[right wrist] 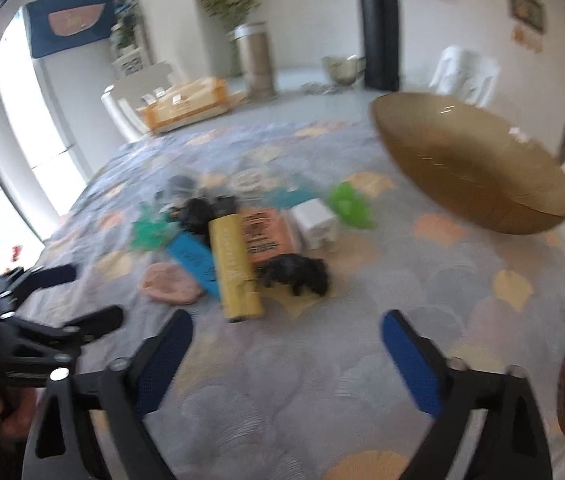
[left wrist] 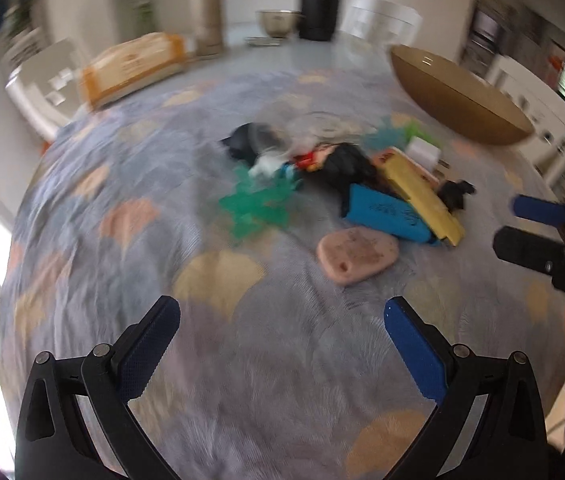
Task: Organize rigid objects
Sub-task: 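Grasp the pink soap bar with the left tool while the right tool grasps the yellow lighter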
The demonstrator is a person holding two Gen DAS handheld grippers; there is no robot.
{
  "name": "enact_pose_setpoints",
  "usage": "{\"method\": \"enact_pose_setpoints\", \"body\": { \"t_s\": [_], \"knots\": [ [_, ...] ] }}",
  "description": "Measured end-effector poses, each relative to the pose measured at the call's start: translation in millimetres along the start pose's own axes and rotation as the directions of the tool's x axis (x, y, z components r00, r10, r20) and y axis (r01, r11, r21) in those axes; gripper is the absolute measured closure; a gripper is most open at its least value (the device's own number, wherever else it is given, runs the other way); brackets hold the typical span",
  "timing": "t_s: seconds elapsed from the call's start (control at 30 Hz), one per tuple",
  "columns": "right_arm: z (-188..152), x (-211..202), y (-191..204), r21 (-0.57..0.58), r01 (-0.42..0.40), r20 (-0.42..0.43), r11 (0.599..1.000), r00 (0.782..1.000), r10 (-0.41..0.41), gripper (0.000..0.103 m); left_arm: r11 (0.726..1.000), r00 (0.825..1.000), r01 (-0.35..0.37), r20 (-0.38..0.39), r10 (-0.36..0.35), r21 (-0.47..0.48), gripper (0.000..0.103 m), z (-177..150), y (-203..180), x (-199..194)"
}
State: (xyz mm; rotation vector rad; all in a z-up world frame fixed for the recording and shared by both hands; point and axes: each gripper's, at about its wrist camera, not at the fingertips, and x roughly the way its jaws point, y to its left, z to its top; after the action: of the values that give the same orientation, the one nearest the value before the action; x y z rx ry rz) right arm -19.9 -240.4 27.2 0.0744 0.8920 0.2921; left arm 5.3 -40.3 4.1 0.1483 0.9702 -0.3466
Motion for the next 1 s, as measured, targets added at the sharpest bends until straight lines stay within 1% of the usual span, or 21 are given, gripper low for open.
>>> {"method": "enact_pose_setpoints", "body": {
  "t_s": [0.03,0.07,0.13,0.17,0.2,0.23,0.27,0.3,0.33,0.4,0.47,0.53,0.57,0.6,0.63,0.73,0.8,0.87,0.93,1.0],
  "knots": [
    [3,1,-1,0.007,-0.04,-0.015,0.999,0.999,0.04,0.027,1.0,1.0,0.022,-0.002,-0.021,0.023,0.001,3,-2,2],
    [7,3,0,0.009,-0.072,-0.029,0.997,0.997,0.072,0.03,0.998,0.999,0.043,-0.01,-0.043,0.046,0.001,7,-2,6],
    [9,11,4,0.001,-0.086,-0.053,0.996,0.995,0.086,0.036,0.993,0.996,0.087,-0.039,-0.084,0.076,0.002,16,-4,15],
    [9,16,6,-0.004,-0.09,-0.071,0.996,0.993,0.089,0.038,0.989,0.992,0.115,-0.054,-0.11,0.094,0.005,20,-7,20],
    [9,22,9,-0.007,-0.099,-0.082,0.995,0.992,0.098,0.045,0.986,0.991,0.126,-0.065,-0.119,0.11,0.01,22,-10,24],
    [8,25,11,-0.008,-0.105,-0.089,0.994,0.991,0.104,0.049,0.983,0.99,0.13,-0.079,-0.12,0.133,0.013,24,-14,29],
    [8,30,12,-0.006,-0.112,-0.1,0.994,0.989,0.111,0.052,0.98,0.989,0.133,-0.091,-0.121,0.148,0.019,25,-16,33],
    [8,35,13,-0.002,-0.115,-0.106,0.993,0.988,0.115,0.055,0.978,0.989,0.132,-0.093,-0.118,0.16,0.02,25,-19,36],
    [8,40,13,0.003,-0.12,-0.111,0.993,0.987,0.119,0.056,0.976,0.991,0.123,-0.082,-0.11,0.178,0.022,27,-22,36],
    [13,47,12,0.011,-0.126,-0.11,0.992,0.986,0.126,0.058,0.968,0.989,0.142,-0.076,-0.129,0.206,0.024,29,-28,36],
    [17,52,13,0.001,-0.123,-0.109,0.992,0.986,0.122,0.061,0.964,0.989,0.143,-0.071,-0.13,0.224,0.032,29,-33,36],
    [17,54,15,-0.007,-0.118,-0.11,0.993,0.987,0.117,0.066,0.961,0.989,0.145,-0.062,-0.135,0.235,0.043,28,-37,34],
    [17,54,16,-0.015,-0.111,-0.109,0.994,0.988,0.109,0.069,0.959,0.988,0.153,-0.054,-0.144,0.238,0.052,26,-39,31],
    [16,54,17,-0.022,-0.104,-0.108,0.994,0.989,0.101,0.076,0.958,0.988,0.156,-0.054,-0.148,0.239,0.052,25,-40,30],
    [15,53,18,-0.031,-0.098,-0.105,0.995,0.99,0.094,0.078,0.958,0.987,0.157,-0.054,-0.149,0.238,0.052,23,-41,29],
    [10,42,18,-0.042,-0.099,-0.081,0.994,0.992,0.096,0.08,0.963,0.991,0.133,-0.035,-0.128,0.233,0.052,14,-46,23],
    [4,27,16,-0.055,-0.096,-0.063,0.994,0.994,0.093,0.081,0.973,0.994,0.106,-0.023,-0.104,0.206,0.052,5,-45,12],
    [-6,11,13,-0.078,-0.079,-0.05,0.994,0.996,0.076,0.083,0.981,0.995,0.099,-0.004,-0.1,0.169,0.052,-3,-41,0],
    [-19,-2,10,-0.096,-0.056,-0.05,0.994,0.997,0.051,0.083,0.986,0.994,0.1,0.024,-0.104,0.132,0.052,-14,-36,-16],
    [-33,-11,5,-0.096,-0.048,-0.071,0.994,0.997,0.041,0.084,0.99,0.995,0.088,0.045,-0.093,0.11,0.052,-26,-35,-27]
  ]
}}
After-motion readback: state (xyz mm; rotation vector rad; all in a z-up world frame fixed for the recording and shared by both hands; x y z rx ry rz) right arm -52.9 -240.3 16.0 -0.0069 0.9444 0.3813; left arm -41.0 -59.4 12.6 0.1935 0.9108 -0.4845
